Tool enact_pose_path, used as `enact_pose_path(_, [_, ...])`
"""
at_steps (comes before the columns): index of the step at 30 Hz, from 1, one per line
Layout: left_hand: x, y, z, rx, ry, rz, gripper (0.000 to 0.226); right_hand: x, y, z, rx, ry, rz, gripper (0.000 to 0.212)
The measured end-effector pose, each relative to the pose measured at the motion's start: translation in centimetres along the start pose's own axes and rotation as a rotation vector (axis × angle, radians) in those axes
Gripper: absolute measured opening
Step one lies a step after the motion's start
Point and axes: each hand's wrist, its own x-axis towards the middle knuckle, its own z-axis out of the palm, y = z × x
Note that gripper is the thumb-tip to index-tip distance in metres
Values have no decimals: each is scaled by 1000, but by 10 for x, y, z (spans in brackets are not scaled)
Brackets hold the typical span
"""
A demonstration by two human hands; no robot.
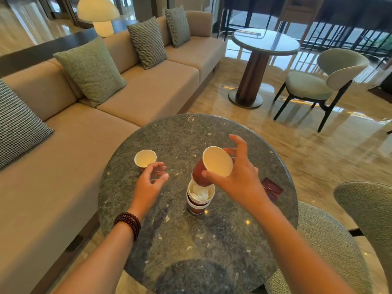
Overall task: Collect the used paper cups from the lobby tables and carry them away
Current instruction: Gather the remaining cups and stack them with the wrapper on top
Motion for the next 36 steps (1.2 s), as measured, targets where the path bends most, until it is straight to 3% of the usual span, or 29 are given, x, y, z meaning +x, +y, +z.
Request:
enact_pose_path(19, [-7,-18,-24,-16,71,-3,29,-4,36,60,-365,-172,82,100])
enact_pose_path(36, [4,-25,-38,27,91,-3,31,-4,49,71,-375,-221,145,101])
